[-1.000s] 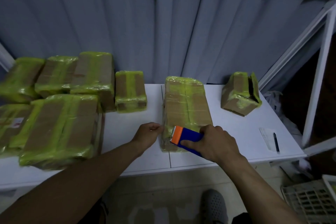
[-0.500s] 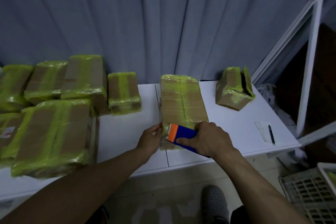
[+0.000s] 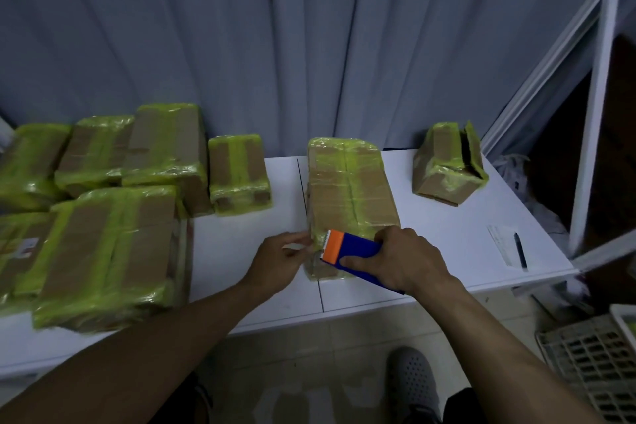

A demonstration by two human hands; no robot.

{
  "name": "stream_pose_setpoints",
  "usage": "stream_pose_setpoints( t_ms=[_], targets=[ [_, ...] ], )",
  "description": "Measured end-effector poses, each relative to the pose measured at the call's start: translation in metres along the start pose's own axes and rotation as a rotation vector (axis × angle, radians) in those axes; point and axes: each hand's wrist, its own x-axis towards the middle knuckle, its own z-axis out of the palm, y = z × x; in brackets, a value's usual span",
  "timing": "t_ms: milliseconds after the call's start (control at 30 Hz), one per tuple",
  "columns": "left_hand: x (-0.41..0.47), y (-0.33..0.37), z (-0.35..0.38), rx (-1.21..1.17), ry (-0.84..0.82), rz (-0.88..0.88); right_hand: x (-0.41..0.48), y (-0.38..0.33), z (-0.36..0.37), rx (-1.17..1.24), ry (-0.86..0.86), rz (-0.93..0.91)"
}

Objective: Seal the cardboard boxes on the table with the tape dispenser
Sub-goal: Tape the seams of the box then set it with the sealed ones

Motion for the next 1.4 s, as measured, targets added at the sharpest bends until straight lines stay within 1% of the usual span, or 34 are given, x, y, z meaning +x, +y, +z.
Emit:
stream_pose_setpoints(
  t_ms=[67, 167, 300, 467, 600, 733, 900, 1033, 1133, 1200, 1300, 1400],
  targets=[
    [0.002, 0.003, -0.006, 0.052, -0.043, 0.127, 0.0, 0.0, 0.0, 0.003, -0.006, -0.008],
    [0.007, -0.001, -0.012, 0.214, -0.096, 0.28, 0.0, 0.001, -0.001, 0.016, -0.008, -0.011],
    [0.016, -0.004, -0.021, 0.53, -0.084, 0.483, 0.0, 0.002, 0.0, 0.036, -0.005, -0.011],
    [0.022, 0.005, -0.02, 0.654, -0.009, 0.582, -0.001, 0.003, -0.001, 0.043, -0.012, -0.015],
    [0.025, 0.008, -0.02, 0.766, -0.01, 0.678, -0.003, 0.006, -0.003, 0.039, -0.01, -0.006],
    [0.029, 0.007, -0.024, 0.835, -0.012, 0.697, -0.012, 0.008, -0.014, 0.017, 0.003, -0.008],
    [0.03, 0.003, -0.032, 0.822, 0.019, 0.664, -0.021, 0.021, -0.035, -0.092, 0.05, 0.032],
    [0.026, 0.0, -0.027, 0.711, -0.093, 0.623, -0.018, 0.021, -0.031, -0.165, 0.108, 0.024],
    [0.027, -0.001, -0.034, 0.703, -0.165, 0.59, -0.014, 0.019, -0.029, -0.159, 0.108, 0.013],
    [0.025, 0.003, -0.04, 0.744, -0.169, 0.618, -0.011, 0.017, -0.026, -0.138, 0.093, 0.01],
    [0.02, 0.01, -0.043, 0.869, -0.18, 0.742, -0.004, 0.015, -0.021, -0.109, 0.053, 0.019],
    [0.017, 0.013, -0.041, 0.917, -0.167, 0.756, 0.001, 0.015, -0.018, -0.101, 0.042, 0.032]
  ],
)
